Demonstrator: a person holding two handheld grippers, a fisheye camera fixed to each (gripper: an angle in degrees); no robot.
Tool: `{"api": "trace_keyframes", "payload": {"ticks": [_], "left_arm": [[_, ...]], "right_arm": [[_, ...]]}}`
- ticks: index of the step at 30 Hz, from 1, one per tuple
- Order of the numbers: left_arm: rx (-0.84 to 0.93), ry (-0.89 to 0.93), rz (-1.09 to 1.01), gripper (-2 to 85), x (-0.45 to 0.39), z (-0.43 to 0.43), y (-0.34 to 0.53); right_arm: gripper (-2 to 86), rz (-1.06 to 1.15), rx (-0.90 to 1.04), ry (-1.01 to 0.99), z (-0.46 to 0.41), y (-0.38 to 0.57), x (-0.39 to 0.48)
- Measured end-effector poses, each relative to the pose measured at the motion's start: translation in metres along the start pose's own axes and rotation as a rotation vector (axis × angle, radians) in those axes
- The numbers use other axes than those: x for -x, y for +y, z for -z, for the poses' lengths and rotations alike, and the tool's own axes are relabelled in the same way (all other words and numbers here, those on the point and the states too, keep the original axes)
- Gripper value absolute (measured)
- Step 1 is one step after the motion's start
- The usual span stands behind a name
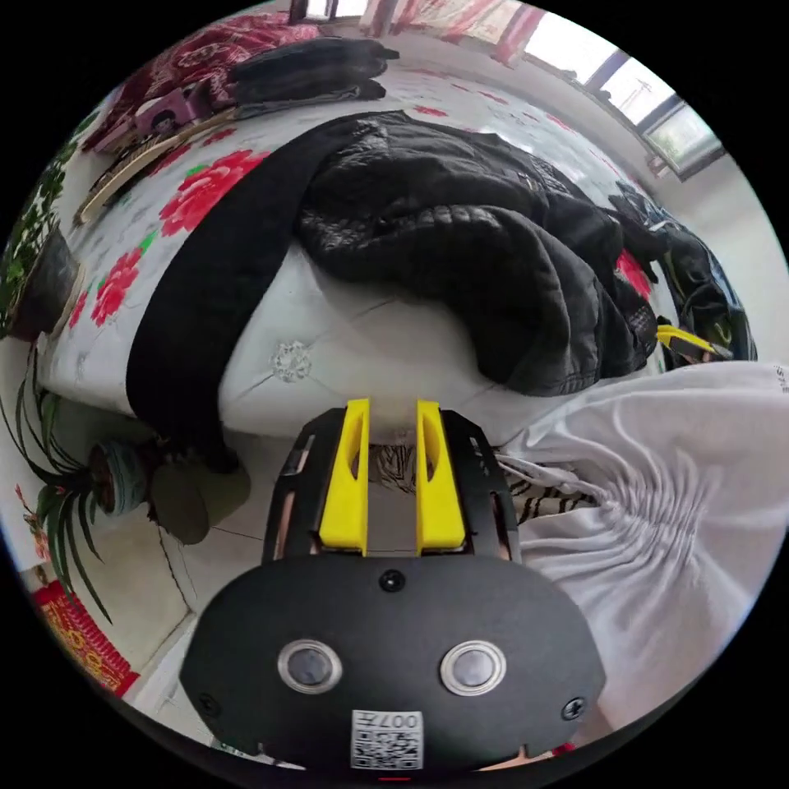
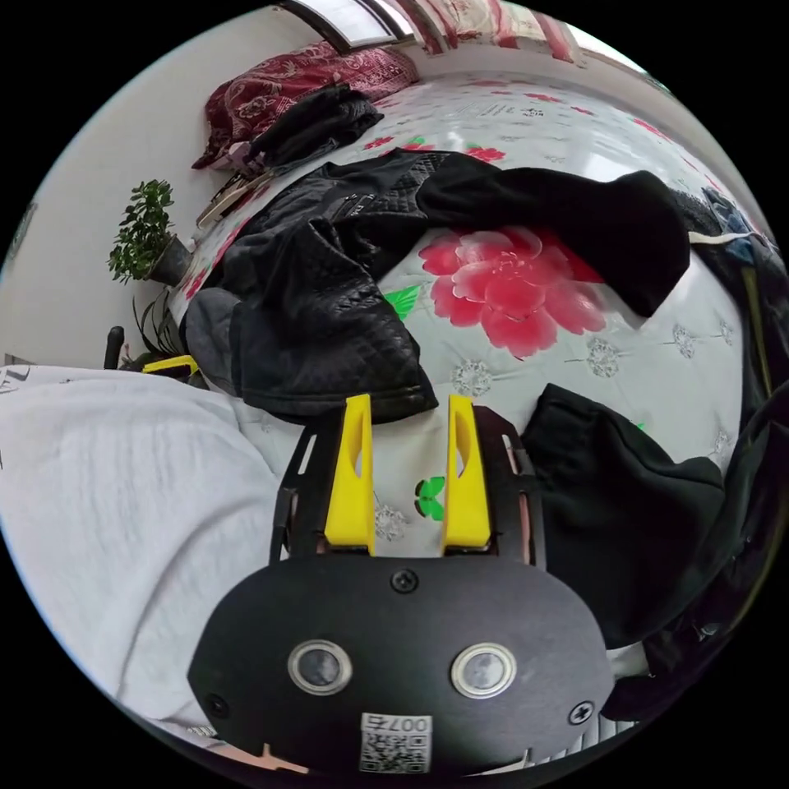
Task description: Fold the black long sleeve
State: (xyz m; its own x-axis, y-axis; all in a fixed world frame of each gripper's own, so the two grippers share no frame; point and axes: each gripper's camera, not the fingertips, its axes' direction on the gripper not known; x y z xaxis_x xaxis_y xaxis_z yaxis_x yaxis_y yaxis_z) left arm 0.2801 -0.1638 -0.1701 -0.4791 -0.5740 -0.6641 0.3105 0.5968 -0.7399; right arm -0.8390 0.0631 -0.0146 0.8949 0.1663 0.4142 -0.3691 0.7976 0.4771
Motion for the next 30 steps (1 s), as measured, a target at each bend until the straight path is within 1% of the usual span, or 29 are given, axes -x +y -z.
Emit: {"api": "trace_keyframes", "payload": {"ticks": [2,3,4,5,8,9,11,12,13,14,16,18,20,21,23,24,26,28,30], "left_arm": [[0.064,-0.127,-0.099,9.2,-0.026,-0.003,-0.01],[0.077,-0.149,-0.122,9.1,-0.03,-0.003,-0.011],[0.083,-0.179,-0.167,8.9,-0.038,0.0,-0.013],[0.084,-0.215,-0.203,8.4,-0.045,0.003,-0.013],[-0.02,-0.232,-0.269,8.7,-0.064,0.019,-0.015],[-0.026,-0.224,-0.276,9.0,-0.066,0.019,-0.017],[0.019,-0.16,-0.278,8.8,-0.073,0.008,-0.03],[0.033,-0.16,-0.273,8.6,-0.074,0.008,-0.033],[-0.006,-0.153,-0.294,8.2,-0.076,0.013,-0.037],[-0.047,-0.118,-0.273,5.5,-0.075,0.016,-0.043],[-0.01,-0.046,-0.244,2.1,-0.073,0.014,-0.054],[-0.028,0.011,-0.225,0.3,-0.068,0.023,-0.06],[-0.122,0.11,-0.174,-0.5,-0.052,0.061,-0.058],[-0.152,0.124,-0.165,-0.6,-0.048,0.075,-0.056],[-0.214,0.214,-0.137,-0.8,-0.026,0.134,-0.042],[-0.225,0.242,-0.133,-0.8,-0.019,0.15,-0.037],[-0.289,0.298,-0.139,-0.8,0.002,0.217,-0.017],[-0.302,0.298,-0.144,-0.6,0.014,0.253,-0.005],[-0.301,0.272,-0.113,-0.1,0.029,0.266,-0.001]], "right_arm": [[8.3,-0.002,0.014,-0.019,-0.01,-0.007,0.003],[8.1,-0.009,0.026,-0.014,-0.013,-0.009,0.004],[7.5,-0.019,0.029,0.038,-0.012,-0.013,0.008],[6.9,0.014,0.023,0.019,-0.011,-0.015,0.013],[5.8,0.034,0.045,-0.025,-0.008,-0.02,0.023],[5.6,0.039,0.044,-0.026,-0.006,-0.02,0.024],[5.0,0.044,0.028,-0.051,0.001,-0.018,0.027],[4.9,0.041,0.024,-0.063,0.003,-0.017,0.028],[4.6,0.036,0.01,-0.088,0.008,-0.015,0.028],[4.4,0.031,-0.004,-0.114,0.013,-0.013,0.028],[4.0,0.023,-0.033,-0.144,0.026,-0.013,0.029],[3.7,0.024,-0.104,-0.179,0.051,-0.013,0.032],[3.3,0.036,-0.245,-0.23,0.1,-0.012,0.042],[3.2,0.047,-0.284,-0.245,0.114,-0.011,0.045],[3.1,0.118,-0.407,-0.289,0.169,-0.006,0.067],[3.1,0.142,-0.432,-0.295,0.182,-0.005,0.074],[3.5,0.247,-0.501,-0.272,0.228,0.0,0.105],[4.1,0.313,-0.522,-0.21,0.247,0.0,0.126],[5.0,0.338,-0.497,-0.174,0.246,-0.007,0.138]]}}
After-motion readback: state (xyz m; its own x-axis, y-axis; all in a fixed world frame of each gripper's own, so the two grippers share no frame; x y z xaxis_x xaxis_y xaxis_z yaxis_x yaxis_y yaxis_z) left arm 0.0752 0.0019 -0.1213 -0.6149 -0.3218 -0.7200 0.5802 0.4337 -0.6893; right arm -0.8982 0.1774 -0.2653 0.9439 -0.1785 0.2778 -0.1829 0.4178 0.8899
